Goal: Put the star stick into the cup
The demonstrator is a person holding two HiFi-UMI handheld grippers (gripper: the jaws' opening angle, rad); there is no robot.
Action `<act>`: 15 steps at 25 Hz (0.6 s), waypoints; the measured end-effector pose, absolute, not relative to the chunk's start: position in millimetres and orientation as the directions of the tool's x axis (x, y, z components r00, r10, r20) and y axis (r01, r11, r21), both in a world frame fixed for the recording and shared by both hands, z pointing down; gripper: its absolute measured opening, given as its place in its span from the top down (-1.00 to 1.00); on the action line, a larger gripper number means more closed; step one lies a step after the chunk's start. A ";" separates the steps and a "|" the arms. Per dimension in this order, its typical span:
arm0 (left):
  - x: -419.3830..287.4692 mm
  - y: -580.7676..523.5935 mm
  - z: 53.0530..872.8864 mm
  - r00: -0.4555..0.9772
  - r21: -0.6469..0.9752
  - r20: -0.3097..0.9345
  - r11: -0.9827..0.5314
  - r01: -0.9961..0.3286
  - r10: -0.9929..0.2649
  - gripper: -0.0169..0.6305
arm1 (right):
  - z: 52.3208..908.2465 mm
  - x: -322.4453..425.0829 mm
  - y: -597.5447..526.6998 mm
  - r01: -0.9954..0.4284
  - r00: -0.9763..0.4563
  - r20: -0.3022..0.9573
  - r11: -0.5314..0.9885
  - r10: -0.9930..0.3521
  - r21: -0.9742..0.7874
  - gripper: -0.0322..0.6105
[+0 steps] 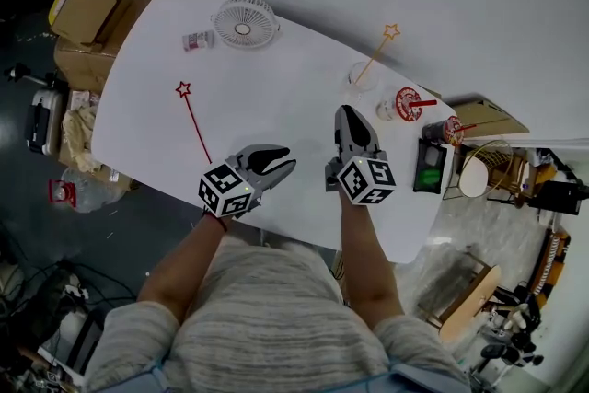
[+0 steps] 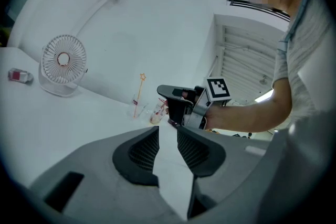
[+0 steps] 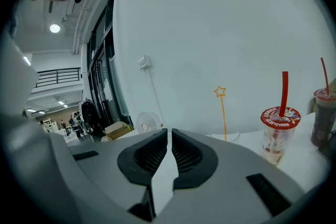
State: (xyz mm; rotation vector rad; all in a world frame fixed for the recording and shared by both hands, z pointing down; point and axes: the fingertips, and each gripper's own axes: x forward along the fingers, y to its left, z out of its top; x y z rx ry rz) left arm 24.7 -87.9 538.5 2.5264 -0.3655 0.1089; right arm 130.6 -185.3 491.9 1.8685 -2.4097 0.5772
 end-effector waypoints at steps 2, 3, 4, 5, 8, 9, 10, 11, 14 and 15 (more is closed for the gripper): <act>21.1 -87.8 539.3 0.956 0.536 0.160 -0.792 -0.293 -0.246 0.59 | 491.5 126.6 -181.3 -0.940 -0.283 0.256 0.214 -0.924 -0.266 0.83; 19.0 -88.1 539.7 0.955 0.537 0.161 -0.790 -0.298 -0.251 0.59 | 491.4 124.3 -179.2 -0.939 -0.287 0.256 0.217 -0.923 -0.268 0.83; 17.1 -88.5 539.7 0.954 0.537 0.161 -0.788 -0.301 -0.255 0.59 | 491.4 121.8 -177.2 -0.937 -0.291 0.257 0.220 -0.922 -0.272 0.83; 15.2 -88.8 539.5 0.953 0.538 0.160 -0.786 -0.304 -0.258 0.59 | 491.8 119.0 -175.1 -0.934 -0.298 0.258 0.226 -0.919 -0.276 0.83; 9.4 -89.0 538.9 0.950 0.540 0.158 -0.781 -0.313 -0.271 0.59 | 494.3 109.3 -167.9 -0.926 -0.326 0.264 0.249 -0.908 -0.285 0.83; 7.4 -89.2 539.1 0.948 0.540 0.159 -0.780 -0.317 -0.275 0.59 | 494.9 106.4 -165.6 -0.923 -0.334 0.267 0.257 -0.904 -0.287 0.84; 5.1 -89.6 539.7 0.946 0.539 0.162 -0.778 -0.323 -0.280 0.59 | 495.1 103.5 -163.4 -0.921 -0.342 0.268 0.264 -0.901 -0.287 0.85; 2.6 -90.2 540.5 0.944 0.538 0.167 -0.776 -0.330 -0.286 0.60 | 495.1 100.7 -161.5 -0.919 -0.349 0.269 0.271 -0.898 -0.286 0.85; -6.9 -93.3 543.0 0.934 0.536 0.183 -0.765 -0.358 -0.308 0.61 | 496.5 92.9 -156.7 -0.916 -0.366 0.280 0.290 -0.888 -0.278 0.86; -10.3 -94.6 543.5 0.930 0.537 0.185 -0.760 -0.366 -0.317 0.61 | 497.4 90.8 -155.6 -0.915 -0.370 0.284 0.294 -0.884 -0.277 0.86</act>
